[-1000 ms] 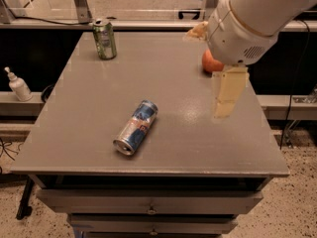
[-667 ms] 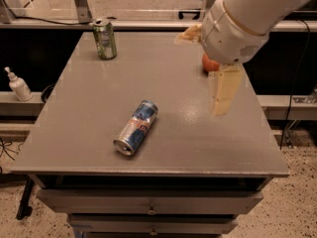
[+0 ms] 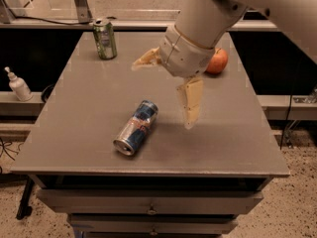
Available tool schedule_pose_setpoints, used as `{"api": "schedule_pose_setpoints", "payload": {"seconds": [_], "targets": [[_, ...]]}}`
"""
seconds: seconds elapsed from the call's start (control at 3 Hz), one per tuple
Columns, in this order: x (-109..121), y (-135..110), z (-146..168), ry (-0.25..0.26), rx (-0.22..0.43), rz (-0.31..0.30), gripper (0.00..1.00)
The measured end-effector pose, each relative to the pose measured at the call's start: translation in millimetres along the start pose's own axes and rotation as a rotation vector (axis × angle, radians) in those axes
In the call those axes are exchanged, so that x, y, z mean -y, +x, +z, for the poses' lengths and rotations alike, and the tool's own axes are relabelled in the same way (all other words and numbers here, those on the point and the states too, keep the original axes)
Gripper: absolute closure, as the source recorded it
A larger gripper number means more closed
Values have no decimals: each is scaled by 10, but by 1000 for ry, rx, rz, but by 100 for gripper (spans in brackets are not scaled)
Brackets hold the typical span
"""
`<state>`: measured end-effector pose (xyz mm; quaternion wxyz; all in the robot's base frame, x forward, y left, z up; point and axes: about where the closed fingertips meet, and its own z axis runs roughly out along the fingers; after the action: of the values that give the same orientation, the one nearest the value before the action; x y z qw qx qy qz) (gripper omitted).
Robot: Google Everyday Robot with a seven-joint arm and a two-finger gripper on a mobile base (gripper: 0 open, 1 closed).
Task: Move redbull can near apple
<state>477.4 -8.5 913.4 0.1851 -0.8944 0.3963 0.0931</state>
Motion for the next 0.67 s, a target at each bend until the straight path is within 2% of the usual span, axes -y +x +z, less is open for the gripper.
{"api": "schedule_pose_setpoints", "payload": {"seconds": [0.33, 0.67], "targets": [[-22, -97, 341, -67, 25, -50, 0], [-29, -80, 635, -98, 36, -35, 0]]}}
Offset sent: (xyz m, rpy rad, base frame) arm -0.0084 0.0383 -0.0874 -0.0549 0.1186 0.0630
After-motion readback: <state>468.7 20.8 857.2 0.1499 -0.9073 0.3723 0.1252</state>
